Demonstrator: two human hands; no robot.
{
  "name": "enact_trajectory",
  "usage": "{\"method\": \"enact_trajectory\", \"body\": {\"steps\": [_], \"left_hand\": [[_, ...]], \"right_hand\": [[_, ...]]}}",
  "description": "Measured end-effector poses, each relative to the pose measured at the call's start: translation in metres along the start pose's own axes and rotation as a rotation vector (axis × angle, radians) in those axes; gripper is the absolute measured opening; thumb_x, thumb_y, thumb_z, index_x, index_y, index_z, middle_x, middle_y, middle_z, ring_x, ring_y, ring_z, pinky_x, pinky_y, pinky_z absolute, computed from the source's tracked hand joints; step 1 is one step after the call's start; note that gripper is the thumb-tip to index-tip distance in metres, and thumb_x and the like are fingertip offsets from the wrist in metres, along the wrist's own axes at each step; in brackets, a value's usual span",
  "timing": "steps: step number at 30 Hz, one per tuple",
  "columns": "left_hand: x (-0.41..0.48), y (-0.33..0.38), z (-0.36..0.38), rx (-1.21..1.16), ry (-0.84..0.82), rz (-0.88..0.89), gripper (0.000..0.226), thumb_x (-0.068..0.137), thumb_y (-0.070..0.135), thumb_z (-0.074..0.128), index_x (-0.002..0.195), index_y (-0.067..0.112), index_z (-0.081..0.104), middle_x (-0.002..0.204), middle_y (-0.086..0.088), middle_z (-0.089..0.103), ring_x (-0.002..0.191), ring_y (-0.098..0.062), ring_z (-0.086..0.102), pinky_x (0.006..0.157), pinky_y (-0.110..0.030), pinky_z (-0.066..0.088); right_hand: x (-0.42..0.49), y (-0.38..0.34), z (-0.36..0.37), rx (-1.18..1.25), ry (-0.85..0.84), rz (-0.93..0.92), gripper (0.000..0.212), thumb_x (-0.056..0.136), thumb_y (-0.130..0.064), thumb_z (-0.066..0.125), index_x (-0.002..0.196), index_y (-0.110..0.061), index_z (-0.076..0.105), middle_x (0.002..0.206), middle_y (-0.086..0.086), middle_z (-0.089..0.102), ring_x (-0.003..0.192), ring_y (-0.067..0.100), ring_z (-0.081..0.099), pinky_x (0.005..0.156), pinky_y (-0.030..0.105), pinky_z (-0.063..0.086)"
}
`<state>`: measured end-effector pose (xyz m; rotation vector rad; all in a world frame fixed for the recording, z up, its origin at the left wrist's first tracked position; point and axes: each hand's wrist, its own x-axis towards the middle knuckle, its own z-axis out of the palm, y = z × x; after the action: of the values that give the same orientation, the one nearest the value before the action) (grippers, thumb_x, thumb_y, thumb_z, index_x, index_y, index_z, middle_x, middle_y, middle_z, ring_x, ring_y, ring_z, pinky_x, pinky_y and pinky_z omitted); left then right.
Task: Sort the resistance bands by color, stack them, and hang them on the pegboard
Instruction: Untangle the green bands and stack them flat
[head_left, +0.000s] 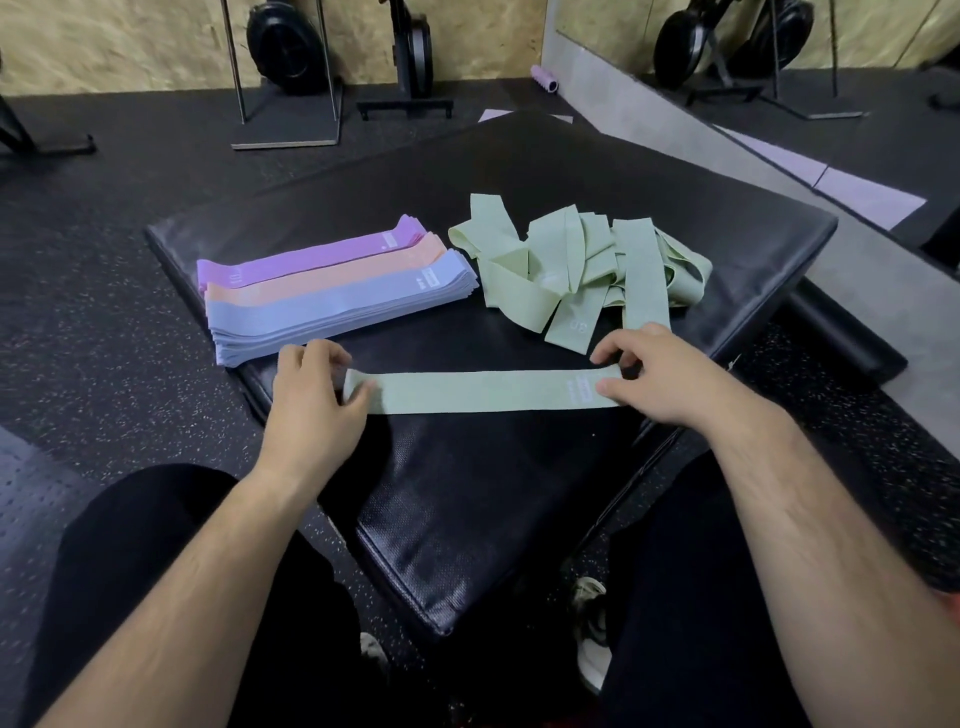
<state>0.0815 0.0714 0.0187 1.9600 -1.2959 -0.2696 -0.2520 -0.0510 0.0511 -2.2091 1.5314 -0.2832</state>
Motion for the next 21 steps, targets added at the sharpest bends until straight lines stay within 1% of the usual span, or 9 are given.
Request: {"method": "enact_trajectory", "body": {"steps": [2, 4, 6, 8, 10, 12, 15, 18, 21], "left_hand": [[0.001, -0.001, 0.001, 0.045, -0.021, 0.019, 0.016, 0.091, 0.028, 0.069, 0.098, 0.021, 0.057, 0.105, 0.003, 0.046, 0.101, -0.02, 0.051, 0.09, -0.034, 0.045], [0.001, -0.001, 0.003, 0.116, -0.028, 0.061, 0.009, 0.092, 0.027, 0.065, 0.09, 0.021, 0.059, 0.101, 0.003, 0.048, 0.099, -0.025, 0.052, 0.092, -0.043, 0.048], [0.0, 0.002, 0.006, 0.182, 0.002, 0.091, 0.007, 0.09, 0.024, 0.064, 0.087, 0.02, 0.06, 0.098, 0.002, 0.048, 0.097, -0.027, 0.048, 0.09, -0.045, 0.046], [0.0, 0.006, 0.01, 0.235, 0.055, 0.122, 0.006, 0.088, 0.02, 0.065, 0.085, 0.017, 0.06, 0.096, 0.0, 0.048, 0.093, -0.028, 0.044, 0.087, -0.044, 0.043], [0.0, 0.011, 0.016, 0.268, 0.103, 0.187, 0.005, 0.087, 0.016, 0.066, 0.086, 0.015, 0.061, 0.095, -0.002, 0.05, 0.091, -0.03, 0.044, 0.083, -0.045, 0.042], [0.003, 0.017, 0.023, 0.266, 0.109, 0.266, 0.005, 0.087, 0.015, 0.067, 0.088, 0.015, 0.063, 0.096, -0.002, 0.054, 0.09, -0.031, 0.048, 0.079, -0.044, 0.041], [0.006, 0.031, 0.035, 0.213, 0.084, 0.398, 0.003, 0.089, 0.021, 0.061, 0.09, 0.019, 0.063, 0.095, 0.002, 0.056, 0.088, -0.027, 0.053, 0.075, -0.043, 0.042], [0.008, 0.045, 0.046, 0.154, 0.048, 0.492, 0.004, 0.091, 0.022, 0.059, 0.092, 0.022, 0.063, 0.095, 0.009, 0.055, 0.088, -0.021, 0.054, 0.075, -0.037, 0.036], [0.008, 0.053, 0.054, 0.123, 0.021, 0.524, 0.006, 0.093, 0.023, 0.057, 0.094, 0.023, 0.064, 0.095, 0.011, 0.055, 0.088, -0.018, 0.054, 0.075, -0.034, 0.032]], "right_hand": [[0.0, 0.0, 0.002, -0.007, 0.0, 0.019, 0.015, 0.087, -0.034, 0.071, 0.1, -0.04, 0.066, 0.102, -0.012, 0.044, 0.09, 0.01, 0.058, 0.091, 0.036, 0.052], [0.0, -0.002, 0.002, -0.019, 0.01, 0.035, 0.02, 0.086, -0.035, 0.071, 0.104, -0.041, 0.066, 0.104, -0.012, 0.045, 0.093, 0.011, 0.059, 0.092, 0.038, 0.053], [0.0, -0.006, 0.002, -0.01, 0.044, 0.034, 0.038, 0.085, -0.037, 0.07, 0.122, -0.043, 0.059, 0.109, -0.011, 0.046, 0.092, 0.009, 0.059, 0.088, 0.036, 0.053], [0.001, -0.013, 0.004, 0.012, 0.097, 0.018, 0.055, 0.087, -0.042, 0.068, 0.139, -0.043, 0.047, 0.117, -0.012, 0.046, 0.086, 0.005, 0.056, 0.083, 0.033, 0.051], [0.005, -0.022, 0.008, 0.034, 0.161, -0.018, 0.061, 0.09, -0.044, 0.066, 0.145, -0.042, 0.04, 0.126, -0.012, 0.044, 0.093, 0.008, 0.056, 0.085, 0.035, 0.051], [0.012, -0.031, 0.011, 0.06, 0.217, -0.042, 0.063, 0.092, -0.042, 0.065, 0.148, -0.04, 0.037, 0.136, -0.01, 0.043, 0.112, 0.013, 0.052, 0.093, 0.039, 0.051], [0.022, -0.043, 0.017, 0.037, 0.25, -0.105, 0.066, 0.095, -0.036, 0.063, 0.152, -0.037, 0.031, 0.148, -0.007, 0.036, 0.133, 0.02, 0.038, 0.105, 0.042, 0.044], [0.036, -0.053, 0.02, 0.012, 0.238, -0.12, 0.065, 0.096, -0.034, 0.06, 0.154, -0.036, 0.03, 0.153, -0.007, 0.033, 0.137, 0.023, 0.03, 0.107, 0.039, 0.038], [0.048, -0.053, 0.023, -0.035, 0.222, -0.086, 0.053, 0.098, -0.032, 0.059, 0.148, -0.029, 0.042, 0.149, -0.007, 0.043, 0.134, 0.024, 0.033, 0.104, 0.037, 0.04]]}}
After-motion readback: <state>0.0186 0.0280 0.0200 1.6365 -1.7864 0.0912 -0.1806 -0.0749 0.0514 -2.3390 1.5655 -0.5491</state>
